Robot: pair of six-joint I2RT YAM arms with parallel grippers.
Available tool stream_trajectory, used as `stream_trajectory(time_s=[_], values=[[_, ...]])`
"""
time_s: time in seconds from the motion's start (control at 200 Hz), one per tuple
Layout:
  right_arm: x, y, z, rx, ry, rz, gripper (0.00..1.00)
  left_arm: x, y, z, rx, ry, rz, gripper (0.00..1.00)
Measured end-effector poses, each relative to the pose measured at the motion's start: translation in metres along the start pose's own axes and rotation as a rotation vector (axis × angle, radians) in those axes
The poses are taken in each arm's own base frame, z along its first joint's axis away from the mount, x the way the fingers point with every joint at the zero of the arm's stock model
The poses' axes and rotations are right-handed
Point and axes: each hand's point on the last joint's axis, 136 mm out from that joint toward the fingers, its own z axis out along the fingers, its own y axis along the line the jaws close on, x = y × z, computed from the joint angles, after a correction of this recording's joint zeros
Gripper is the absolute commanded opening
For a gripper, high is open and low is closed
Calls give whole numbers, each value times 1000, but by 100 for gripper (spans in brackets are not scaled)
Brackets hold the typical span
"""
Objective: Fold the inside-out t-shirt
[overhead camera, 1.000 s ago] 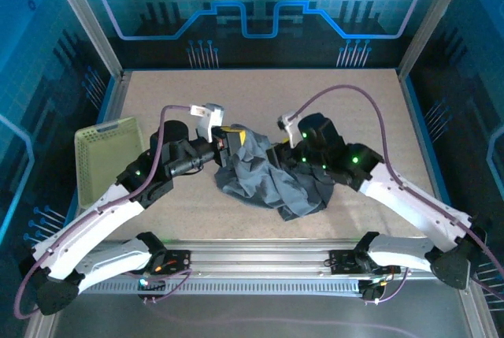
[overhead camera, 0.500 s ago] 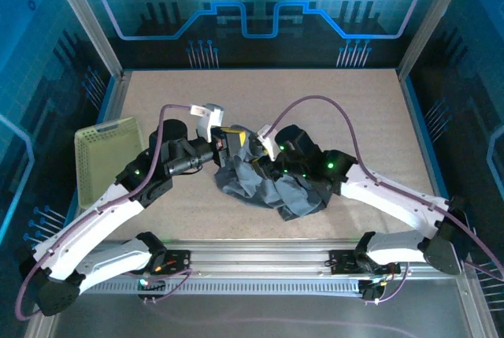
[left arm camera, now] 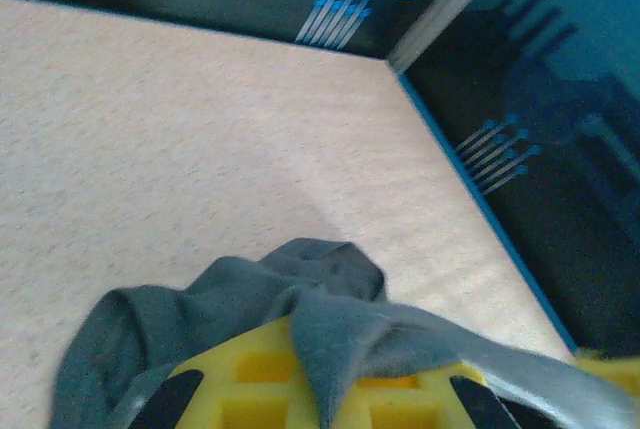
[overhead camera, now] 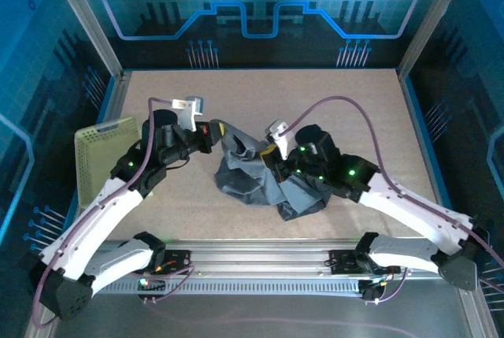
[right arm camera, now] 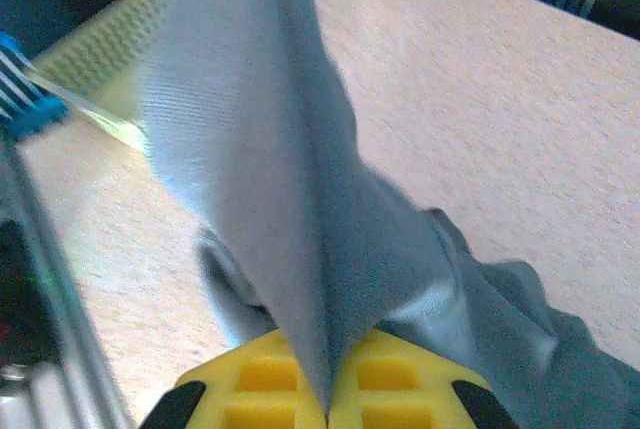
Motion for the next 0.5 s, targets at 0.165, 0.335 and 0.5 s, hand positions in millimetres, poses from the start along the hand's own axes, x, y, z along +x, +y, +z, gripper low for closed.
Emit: stream_trajectory(time_s=[0.165, 0.335, 0.5], values=[[-9, -5, -7, -93, -54, 96, 0, 24, 46, 20, -144, 116, -88, 28], [-7, -1, 1, -163, -36, 162, 0, 37, 49, 17, -176, 158, -76, 43], [-3, -8, 9, -187, -13, 237, 0, 37, 9, -5, -107, 113, 61, 48]])
